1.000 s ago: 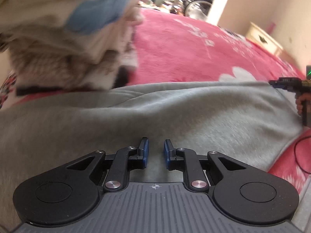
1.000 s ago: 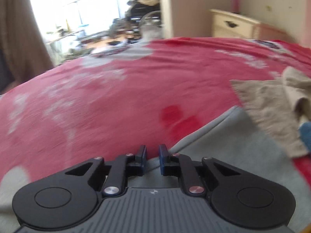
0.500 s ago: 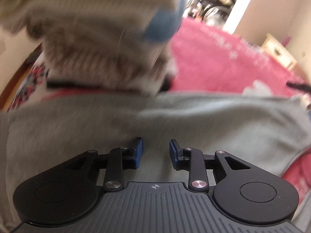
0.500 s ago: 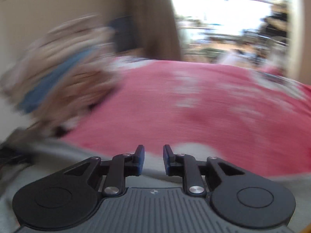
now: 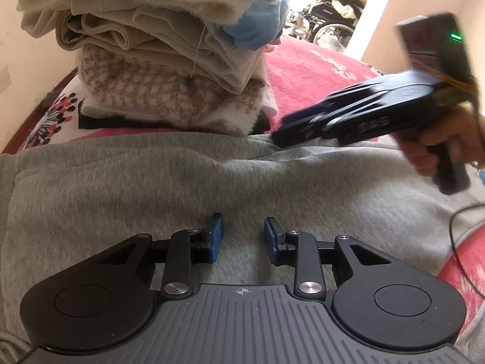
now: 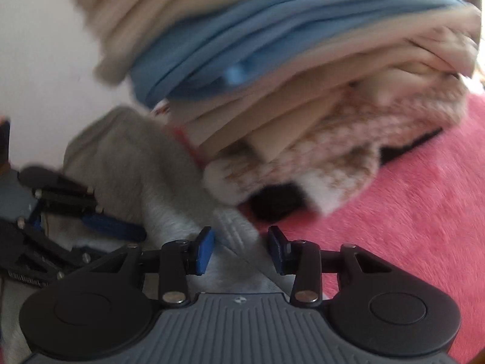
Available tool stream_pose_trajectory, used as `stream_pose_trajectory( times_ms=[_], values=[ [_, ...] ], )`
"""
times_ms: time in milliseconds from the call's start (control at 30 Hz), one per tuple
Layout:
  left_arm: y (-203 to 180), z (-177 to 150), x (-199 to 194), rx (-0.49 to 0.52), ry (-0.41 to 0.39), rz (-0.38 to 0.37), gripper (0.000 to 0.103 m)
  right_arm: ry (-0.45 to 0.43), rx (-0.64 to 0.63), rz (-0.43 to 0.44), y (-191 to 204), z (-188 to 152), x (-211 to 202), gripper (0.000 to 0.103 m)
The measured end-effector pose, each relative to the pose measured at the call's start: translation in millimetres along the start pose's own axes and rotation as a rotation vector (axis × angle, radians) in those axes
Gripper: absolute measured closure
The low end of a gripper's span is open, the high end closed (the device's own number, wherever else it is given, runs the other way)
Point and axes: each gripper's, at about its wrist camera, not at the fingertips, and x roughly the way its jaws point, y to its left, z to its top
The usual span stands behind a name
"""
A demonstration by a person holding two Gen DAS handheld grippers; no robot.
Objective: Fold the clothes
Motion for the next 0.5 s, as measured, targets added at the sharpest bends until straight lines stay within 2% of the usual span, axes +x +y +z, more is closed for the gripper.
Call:
stream_pose_trajectory(
  times_ms=[33,67,167,300,400,500],
  values=[
    [1.1,-0.4,1.4,0.001,-0.003,-0.008,0.074,0.0,-0.03,-0.007,5.1,0.1,-0.5,0.088],
    [2.5,-0.9,1.3,0.0,-0.006,-0.015,0.073,-0.013,-0.061,-0.031,10.5,0.6,-2.3,0.099],
    [5.6,-2.8,1.0,-0.002,-0.018,-0.031,0.074,-0.13,-0.156,-0.175,25.4,0.4,-10.6,0.099],
    [4.8,-5.4,0.6,0.017,-0.035,-0.029,0.074,-0.142,-0.226,-0.282,36.8,-13.4,16.1,0.099],
    [6.6,-1.4,-4.7,-0.003,-0.042,-0.032,0.074,-0.196,-0.155,-0.287,33.6,-22.8,16.9,0.098],
    [12.6,8.3,-17.9,-0.016,-0.107,0.003,0.074,-0.223,-0.057,-0.27,26.9,-26.4,14.5,0.096]
  ],
)
